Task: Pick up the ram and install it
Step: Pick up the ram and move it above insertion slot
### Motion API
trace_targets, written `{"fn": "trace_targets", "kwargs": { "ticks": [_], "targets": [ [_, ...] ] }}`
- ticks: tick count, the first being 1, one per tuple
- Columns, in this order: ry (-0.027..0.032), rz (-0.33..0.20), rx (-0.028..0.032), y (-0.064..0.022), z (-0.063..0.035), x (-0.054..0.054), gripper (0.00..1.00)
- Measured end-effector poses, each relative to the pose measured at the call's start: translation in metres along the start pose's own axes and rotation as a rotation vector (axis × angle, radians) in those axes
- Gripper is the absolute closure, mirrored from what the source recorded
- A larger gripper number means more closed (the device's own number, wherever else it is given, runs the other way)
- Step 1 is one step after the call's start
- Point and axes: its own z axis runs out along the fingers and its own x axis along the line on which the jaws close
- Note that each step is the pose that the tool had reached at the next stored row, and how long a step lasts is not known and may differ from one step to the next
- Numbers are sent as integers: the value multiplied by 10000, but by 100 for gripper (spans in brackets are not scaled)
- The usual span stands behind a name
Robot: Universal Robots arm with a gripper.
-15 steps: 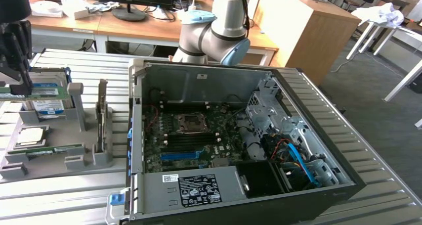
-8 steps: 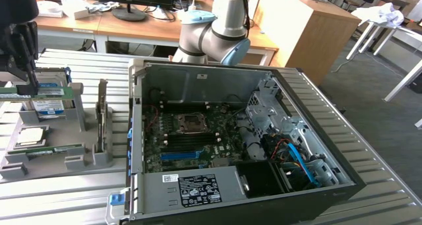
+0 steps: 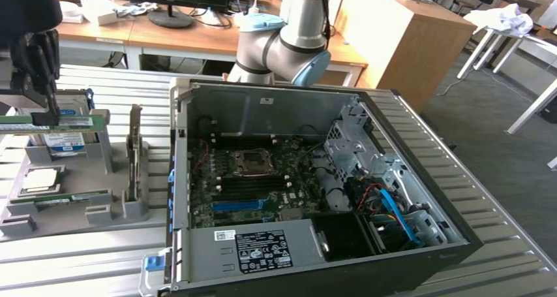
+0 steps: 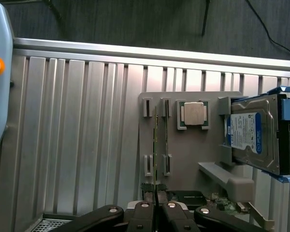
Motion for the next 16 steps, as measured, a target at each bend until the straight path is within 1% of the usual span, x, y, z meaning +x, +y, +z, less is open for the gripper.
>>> {"fn": "trace_targets", "kwargs": {
  "ticks": [6,16],
  "targets": [
    [13,1,-1,-47,-2,2,87],
    [31,1,-2,-99,-3,6,87]
  ]
}}
